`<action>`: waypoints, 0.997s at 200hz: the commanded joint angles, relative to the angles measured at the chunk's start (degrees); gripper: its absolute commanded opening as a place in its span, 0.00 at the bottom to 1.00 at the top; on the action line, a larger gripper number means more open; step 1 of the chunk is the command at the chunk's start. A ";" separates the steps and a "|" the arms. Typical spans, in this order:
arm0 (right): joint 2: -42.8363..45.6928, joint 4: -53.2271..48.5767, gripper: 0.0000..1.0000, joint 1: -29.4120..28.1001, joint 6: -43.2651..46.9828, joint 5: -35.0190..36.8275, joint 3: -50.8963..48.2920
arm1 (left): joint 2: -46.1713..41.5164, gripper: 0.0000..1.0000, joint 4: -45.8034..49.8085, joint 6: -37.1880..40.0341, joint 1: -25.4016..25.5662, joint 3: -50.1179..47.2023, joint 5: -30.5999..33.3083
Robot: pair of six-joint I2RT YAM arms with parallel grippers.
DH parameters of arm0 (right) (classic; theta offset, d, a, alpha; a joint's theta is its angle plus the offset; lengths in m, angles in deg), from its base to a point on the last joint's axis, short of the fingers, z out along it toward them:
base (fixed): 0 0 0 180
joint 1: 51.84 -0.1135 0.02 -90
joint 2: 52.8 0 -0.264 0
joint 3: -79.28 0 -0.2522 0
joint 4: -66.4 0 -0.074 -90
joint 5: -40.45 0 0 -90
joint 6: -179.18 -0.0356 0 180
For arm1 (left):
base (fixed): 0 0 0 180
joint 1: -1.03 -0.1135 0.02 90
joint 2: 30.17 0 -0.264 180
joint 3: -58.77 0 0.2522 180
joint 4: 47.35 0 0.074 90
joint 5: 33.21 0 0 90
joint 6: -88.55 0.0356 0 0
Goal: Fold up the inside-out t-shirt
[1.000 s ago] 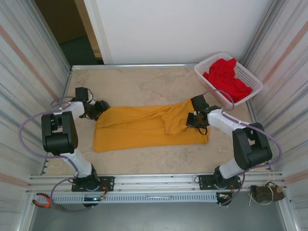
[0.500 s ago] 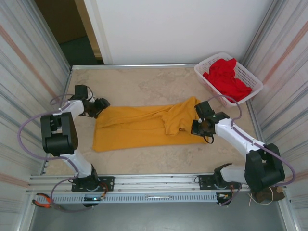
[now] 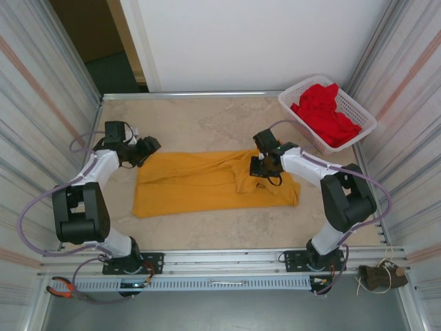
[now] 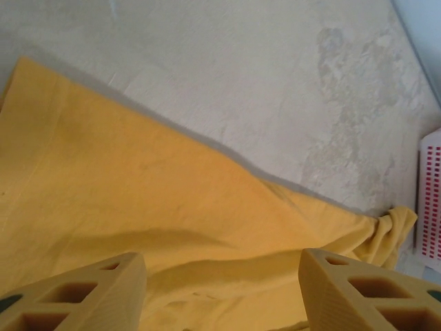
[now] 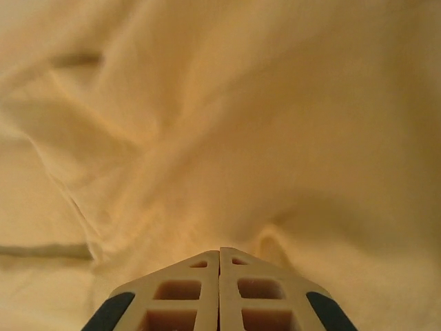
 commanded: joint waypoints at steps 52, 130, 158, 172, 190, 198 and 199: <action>7.37 7.66 0.04 -0.07 -6.60 0.81 -17.44 | 1.58 0.61 0.56 1.03 -0.01 0.70 -0.75; 18.37 1.88 0.17 1.76 -9.69 3.06 -20.40 | 5.76 0.61 -6.77 1.58 1.42 -7.48 2.97; 23.54 -1.62 0.39 8.02 -6.65 -0.09 -15.63 | 5.96 0.61 -4.66 3.73 0.71 -3.69 1.90; 25.26 -3.14 0.56 12.48 -4.87 -1.15 -13.53 | 4.04 0.62 -3.74 3.98 0.85 -1.84 0.92; 25.66 -3.00 0.72 19.42 -2.84 -5.00 -12.93 | 1.21 0.62 -3.16 3.08 1.66 -0.17 -0.51; 25.08 -2.37 0.77 22.46 -1.99 -7.13 -13.07 | -0.04 0.62 -3.31 2.42 2.61 0.29 -1.13; 25.02 -2.25 0.77 22.84 -1.89 -7.36 -13.09 | -0.20 0.63 -3.32 2.26 2.72 0.32 -1.24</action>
